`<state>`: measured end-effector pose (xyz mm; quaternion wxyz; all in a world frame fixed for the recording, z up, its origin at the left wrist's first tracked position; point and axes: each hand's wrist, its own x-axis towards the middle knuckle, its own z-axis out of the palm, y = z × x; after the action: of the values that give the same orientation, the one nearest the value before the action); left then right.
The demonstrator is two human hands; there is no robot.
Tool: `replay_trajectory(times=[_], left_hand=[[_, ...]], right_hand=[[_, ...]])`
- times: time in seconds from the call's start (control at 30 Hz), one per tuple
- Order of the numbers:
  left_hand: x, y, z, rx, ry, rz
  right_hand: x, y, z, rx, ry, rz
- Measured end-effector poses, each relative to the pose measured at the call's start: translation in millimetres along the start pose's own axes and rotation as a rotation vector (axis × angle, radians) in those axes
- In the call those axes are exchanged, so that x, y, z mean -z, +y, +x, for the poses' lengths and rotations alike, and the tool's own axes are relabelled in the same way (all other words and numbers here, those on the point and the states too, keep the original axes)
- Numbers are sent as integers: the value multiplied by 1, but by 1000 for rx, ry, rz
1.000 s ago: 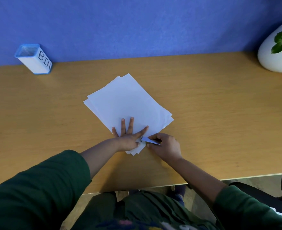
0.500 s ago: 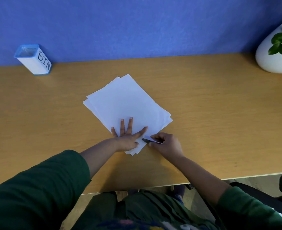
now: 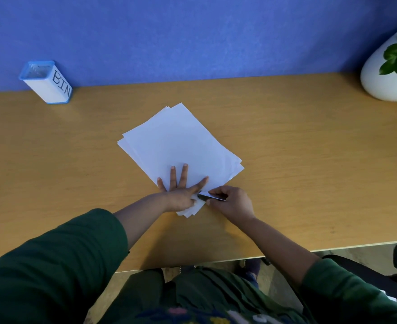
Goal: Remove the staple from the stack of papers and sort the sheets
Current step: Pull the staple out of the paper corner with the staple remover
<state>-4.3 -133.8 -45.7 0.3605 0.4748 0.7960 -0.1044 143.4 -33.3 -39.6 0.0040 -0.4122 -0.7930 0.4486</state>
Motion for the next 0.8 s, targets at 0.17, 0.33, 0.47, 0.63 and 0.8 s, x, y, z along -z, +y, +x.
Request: replay_trajectory(times=[0.17,0.33,0.47,0.63,0.8], left_hand=[[-1,-1,2,10,-1,3],[-2,-1,1,3,1,-1],[1,0,-1,6,-9,-14],[4,2,-4,7,-21,-20],[4,2,-3,4,-10,11]], right_hand=[[6,-3,4,-146,4,406],[10,2,4,-117,36,263],[0,3,-11,79,77,-125],[-10,6,-18,209,192,-299],[-16,3,-16,244,203,-309]])
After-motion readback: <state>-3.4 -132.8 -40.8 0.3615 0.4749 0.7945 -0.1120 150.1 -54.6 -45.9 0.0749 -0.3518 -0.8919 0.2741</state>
